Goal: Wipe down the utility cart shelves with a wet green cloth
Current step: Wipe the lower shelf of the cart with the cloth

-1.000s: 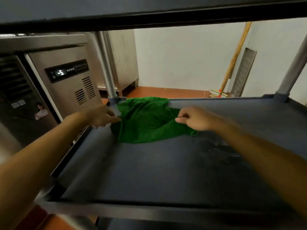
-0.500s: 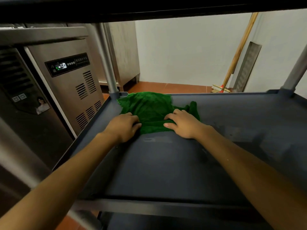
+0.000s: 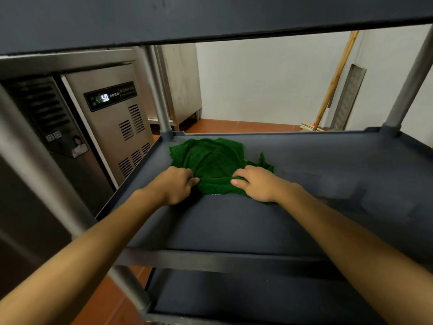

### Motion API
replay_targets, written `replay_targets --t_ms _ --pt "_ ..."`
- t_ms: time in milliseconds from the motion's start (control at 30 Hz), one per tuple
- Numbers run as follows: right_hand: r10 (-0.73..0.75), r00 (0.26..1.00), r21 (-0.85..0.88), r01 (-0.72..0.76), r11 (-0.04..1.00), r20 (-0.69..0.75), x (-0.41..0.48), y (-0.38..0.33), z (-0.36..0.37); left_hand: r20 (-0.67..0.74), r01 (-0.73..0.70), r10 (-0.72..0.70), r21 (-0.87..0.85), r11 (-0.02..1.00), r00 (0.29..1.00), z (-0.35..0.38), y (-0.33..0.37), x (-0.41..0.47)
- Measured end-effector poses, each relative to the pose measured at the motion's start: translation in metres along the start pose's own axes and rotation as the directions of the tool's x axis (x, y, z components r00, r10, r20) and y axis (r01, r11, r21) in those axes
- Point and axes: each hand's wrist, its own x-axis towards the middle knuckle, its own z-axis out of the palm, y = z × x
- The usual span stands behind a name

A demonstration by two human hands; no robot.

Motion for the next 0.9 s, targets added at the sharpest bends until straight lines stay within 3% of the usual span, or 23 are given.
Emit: replay_targets --t_ms 667,900 --pt "-0.079 0.996 0.140 0.074 0.987 0.029 -0.108 -0.015 0.005 0.180 0.058 -0.039 -0.102 0.993 0.983 0.000 0.055 -0.090" --pt "-0.087 0.994 0.166 0.075 0.983 0.068 -0.124 -0.016 -0.010 0.342 0.105 -0.040 -0.174 0.979 0.939 -0.015 0.065 -0.097"
